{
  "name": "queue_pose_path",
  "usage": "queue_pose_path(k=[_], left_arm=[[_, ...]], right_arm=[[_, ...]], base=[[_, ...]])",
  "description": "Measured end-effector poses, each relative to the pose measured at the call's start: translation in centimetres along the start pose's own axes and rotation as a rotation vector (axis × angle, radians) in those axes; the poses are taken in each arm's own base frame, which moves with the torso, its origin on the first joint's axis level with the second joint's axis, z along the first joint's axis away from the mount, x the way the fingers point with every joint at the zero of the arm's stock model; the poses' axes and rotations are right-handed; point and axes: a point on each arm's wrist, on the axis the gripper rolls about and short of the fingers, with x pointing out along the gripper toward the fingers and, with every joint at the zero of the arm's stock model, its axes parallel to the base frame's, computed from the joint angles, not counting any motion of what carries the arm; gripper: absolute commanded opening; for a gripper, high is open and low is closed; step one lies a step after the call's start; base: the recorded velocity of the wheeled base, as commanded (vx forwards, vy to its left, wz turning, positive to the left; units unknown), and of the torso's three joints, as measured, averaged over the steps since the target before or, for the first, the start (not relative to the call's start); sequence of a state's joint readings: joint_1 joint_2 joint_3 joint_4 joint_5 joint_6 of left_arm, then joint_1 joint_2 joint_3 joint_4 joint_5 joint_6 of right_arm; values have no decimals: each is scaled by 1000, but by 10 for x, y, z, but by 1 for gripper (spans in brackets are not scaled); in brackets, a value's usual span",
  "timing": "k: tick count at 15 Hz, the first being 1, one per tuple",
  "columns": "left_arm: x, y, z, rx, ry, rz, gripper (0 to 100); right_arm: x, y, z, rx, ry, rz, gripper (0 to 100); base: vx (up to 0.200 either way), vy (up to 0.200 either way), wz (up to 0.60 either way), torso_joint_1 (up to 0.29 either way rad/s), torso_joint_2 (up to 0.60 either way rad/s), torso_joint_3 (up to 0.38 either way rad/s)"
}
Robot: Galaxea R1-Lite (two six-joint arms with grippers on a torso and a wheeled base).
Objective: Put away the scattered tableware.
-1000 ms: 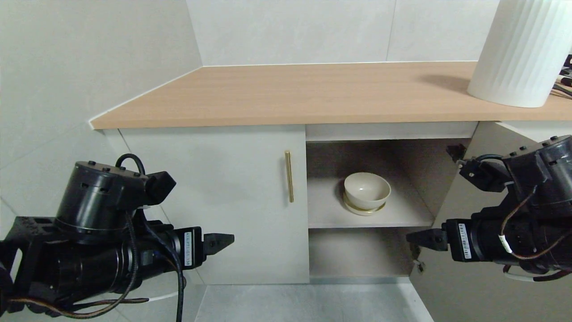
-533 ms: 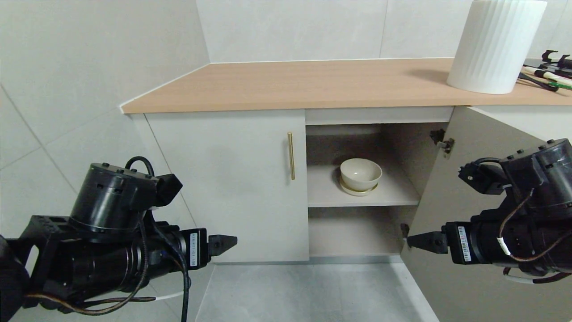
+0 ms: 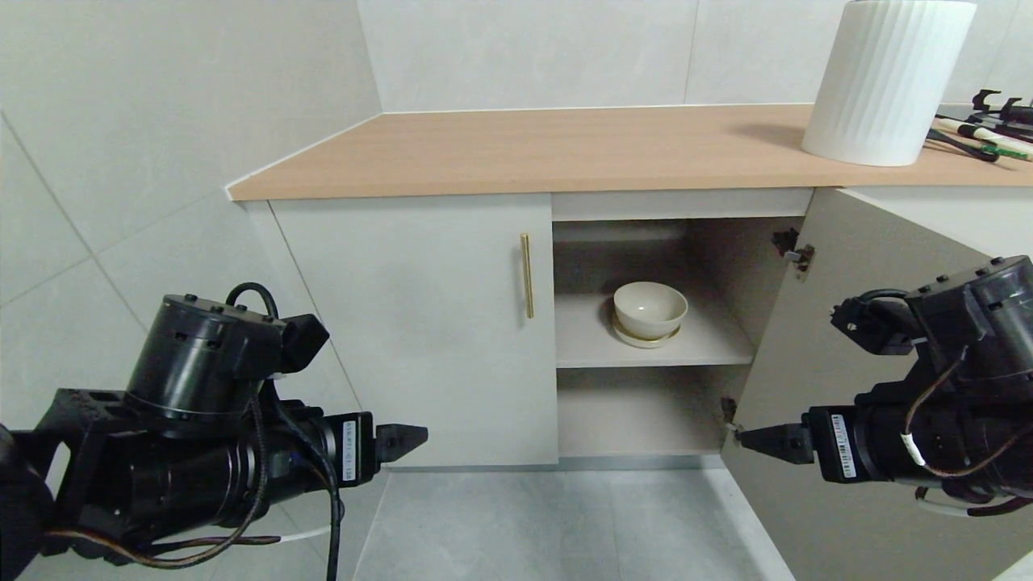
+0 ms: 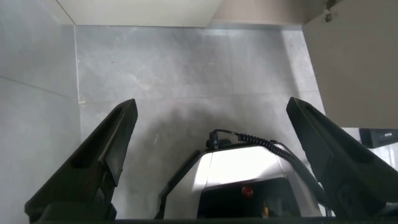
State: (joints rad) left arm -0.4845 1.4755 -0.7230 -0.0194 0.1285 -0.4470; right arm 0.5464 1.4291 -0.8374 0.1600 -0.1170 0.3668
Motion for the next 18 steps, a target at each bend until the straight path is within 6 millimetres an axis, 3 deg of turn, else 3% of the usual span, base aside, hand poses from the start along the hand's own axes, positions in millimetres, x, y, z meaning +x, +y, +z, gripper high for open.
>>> queue_pose_path(k=[4, 8, 13, 18], left_arm=[[0, 1, -2, 28, 6, 3, 100], [-1, 1, -3, 30, 7, 4, 100], [-2, 0, -3, 30, 4, 1, 100], [-2, 0, -3, 30, 5, 0, 100]], right_arm=[[-14, -5, -9, -73, 59, -19, 100], [-37, -3, -21, -146, 125, -4, 100], [-81, 1, -41, -282, 306, 34, 100], [-98, -4, -44, -313, 286, 18, 100]], base=[[0, 0, 0, 0, 0, 0], [0, -200, 0, 5, 5, 0], [0, -200, 0, 4, 2, 4], [0, -160, 0, 1, -2, 2]])
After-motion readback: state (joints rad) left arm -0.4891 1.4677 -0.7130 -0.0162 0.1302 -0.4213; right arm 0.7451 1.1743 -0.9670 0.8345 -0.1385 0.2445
